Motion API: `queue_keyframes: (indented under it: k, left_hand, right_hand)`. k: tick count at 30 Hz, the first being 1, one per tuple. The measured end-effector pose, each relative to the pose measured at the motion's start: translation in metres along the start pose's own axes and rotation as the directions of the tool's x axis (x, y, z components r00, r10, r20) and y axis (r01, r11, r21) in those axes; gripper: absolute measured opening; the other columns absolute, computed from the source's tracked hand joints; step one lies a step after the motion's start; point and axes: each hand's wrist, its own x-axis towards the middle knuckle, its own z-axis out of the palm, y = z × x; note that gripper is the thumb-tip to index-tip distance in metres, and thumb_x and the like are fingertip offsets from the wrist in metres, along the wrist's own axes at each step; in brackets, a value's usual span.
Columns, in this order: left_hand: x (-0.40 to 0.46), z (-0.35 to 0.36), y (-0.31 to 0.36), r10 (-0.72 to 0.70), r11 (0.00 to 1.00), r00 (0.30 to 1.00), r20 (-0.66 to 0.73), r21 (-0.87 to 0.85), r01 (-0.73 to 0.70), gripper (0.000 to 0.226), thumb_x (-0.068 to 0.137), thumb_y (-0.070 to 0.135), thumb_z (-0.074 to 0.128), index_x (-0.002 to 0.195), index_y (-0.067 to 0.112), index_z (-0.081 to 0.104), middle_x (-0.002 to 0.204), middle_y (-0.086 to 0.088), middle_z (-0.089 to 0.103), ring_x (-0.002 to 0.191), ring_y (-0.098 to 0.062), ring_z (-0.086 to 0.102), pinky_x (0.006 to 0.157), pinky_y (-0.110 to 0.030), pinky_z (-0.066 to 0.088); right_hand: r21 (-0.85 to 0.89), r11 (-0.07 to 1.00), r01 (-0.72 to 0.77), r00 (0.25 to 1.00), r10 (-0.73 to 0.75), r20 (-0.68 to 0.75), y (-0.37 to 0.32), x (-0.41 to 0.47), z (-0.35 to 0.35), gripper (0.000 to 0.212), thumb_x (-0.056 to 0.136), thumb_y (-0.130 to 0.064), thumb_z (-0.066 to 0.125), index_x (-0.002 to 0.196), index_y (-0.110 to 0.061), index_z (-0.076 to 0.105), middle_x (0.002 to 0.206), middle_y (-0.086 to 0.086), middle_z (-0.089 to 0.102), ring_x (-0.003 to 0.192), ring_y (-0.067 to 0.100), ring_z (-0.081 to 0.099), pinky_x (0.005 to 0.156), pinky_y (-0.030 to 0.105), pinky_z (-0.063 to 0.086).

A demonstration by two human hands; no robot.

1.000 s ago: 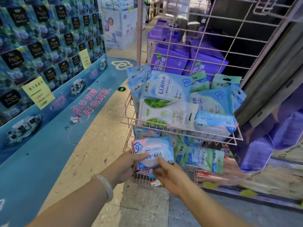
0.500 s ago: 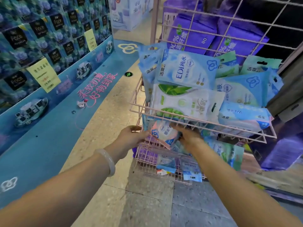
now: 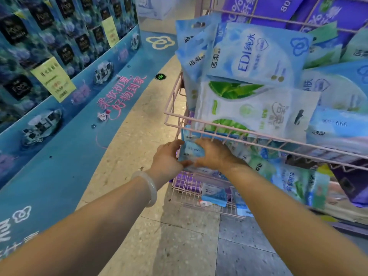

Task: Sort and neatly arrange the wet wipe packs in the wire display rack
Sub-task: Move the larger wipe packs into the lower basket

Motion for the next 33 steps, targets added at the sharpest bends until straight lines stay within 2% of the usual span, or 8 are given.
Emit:
queue_keyframes:
  k: [3,7,11,17,22,25,30,33]
  left_hand:
    - [0.008,0.004,0.003,0.020,0.994,0.999,-0.046,0.108,-0.015,0.051,0.074,0.028,0.074,0.120,0.018,0.054,0.111,-0.010,0.065,0.109,-0.031,0.051,0.087,-0.036,0.043]
    - [0.020,0.000,0.007,0.080,0.957,0.997,0.014,0.277,-0.081,0.053,0.075,0.040,0.071,0.121,0.021,0.053,0.119,-0.011,0.059,0.110,-0.032,0.048,0.086,-0.037,0.039]
    - [0.018,0.004,0.006,0.077,0.938,0.996,0.055,0.335,-0.091,0.052,0.077,0.053,0.063,0.121,0.029,0.049,0.110,-0.007,0.065,0.107,-0.030,0.049,0.080,-0.034,0.032]
    - [0.023,-0.001,0.007,-0.024,0.874,1.000,-0.009,0.486,0.025,0.051,0.083,0.059,0.049,0.123,0.028,0.053,0.112,-0.012,0.065,0.108,-0.034,0.051,0.088,-0.036,0.036]
    - [0.026,0.007,0.015,0.055,0.880,0.997,-0.055,0.474,-0.022,0.055,0.086,0.047,0.052,0.132,0.019,0.045,0.132,-0.012,0.052,0.126,-0.034,0.039,0.102,-0.039,0.030]
    - [0.025,0.013,0.010,0.101,0.892,0.994,0.034,0.440,-0.105,0.058,0.090,0.041,0.047,0.142,0.019,0.032,0.144,-0.008,0.044,0.138,-0.029,0.026,0.113,-0.038,0.018]
    - [0.035,0.018,0.015,-0.031,0.958,0.993,0.114,0.287,-0.003,0.060,0.089,0.028,0.048,0.144,0.027,0.025,0.151,-0.005,0.033,0.145,-0.026,0.007,0.115,-0.037,0.012]
    - [0.037,0.017,0.022,-0.052,0.929,0.993,0.108,0.371,0.008,0.061,0.089,0.029,0.048,0.145,0.024,0.022,0.156,-0.005,0.022,0.145,-0.028,0.006,0.117,-0.040,0.010]
  right_hand:
    - [-0.015,0.998,-0.054,0.993,0.052,-0.107,0.002,-0.009,0.004,0.073,0.076,-0.042,0.068,0.138,-0.033,0.031,0.141,0.011,0.041,0.124,0.032,0.044,0.101,0.041,0.041]
    - [-0.257,0.957,-0.133,0.978,0.084,-0.192,0.021,-0.026,0.000,0.085,0.073,-0.047,0.070,0.141,-0.034,0.021,0.137,0.014,0.041,0.122,0.035,0.044,0.097,0.047,0.044]
    - [0.005,0.993,-0.122,0.985,0.122,-0.119,0.027,-0.032,-0.001,0.072,0.076,-0.033,0.072,0.132,-0.046,0.029,0.115,0.009,0.059,0.104,0.029,0.058,0.088,0.039,0.050]
    - [0.221,0.970,-0.105,0.968,0.151,-0.200,0.021,-0.029,-0.001,0.048,0.082,-0.038,0.063,0.127,-0.025,0.050,0.119,0.012,0.061,0.107,0.028,0.058,0.089,0.028,0.043]
    - [0.100,0.973,-0.210,0.947,0.228,-0.227,0.011,-0.025,-0.001,0.062,0.086,-0.048,0.054,0.136,-0.014,0.038,0.125,0.015,0.056,0.114,0.031,0.053,0.094,0.034,0.044]
    - [0.312,0.923,-0.225,0.936,0.294,-0.196,0.010,-0.024,0.001,0.073,0.078,-0.051,0.063,0.135,-0.013,0.035,0.135,0.011,0.049,0.124,0.029,0.046,0.099,0.033,0.039]
    - [0.531,0.823,-0.200,0.948,0.299,-0.106,0.011,-0.028,0.012,0.097,0.063,-0.046,0.077,0.143,-0.027,0.024,0.148,0.000,0.035,0.136,0.021,0.033,0.110,0.037,0.033]
    - [0.461,0.867,-0.187,0.957,0.267,-0.114,0.010,-0.036,0.006,0.091,0.065,-0.041,0.078,0.141,-0.029,0.029,0.146,0.000,0.035,0.134,0.021,0.034,0.109,0.036,0.033]
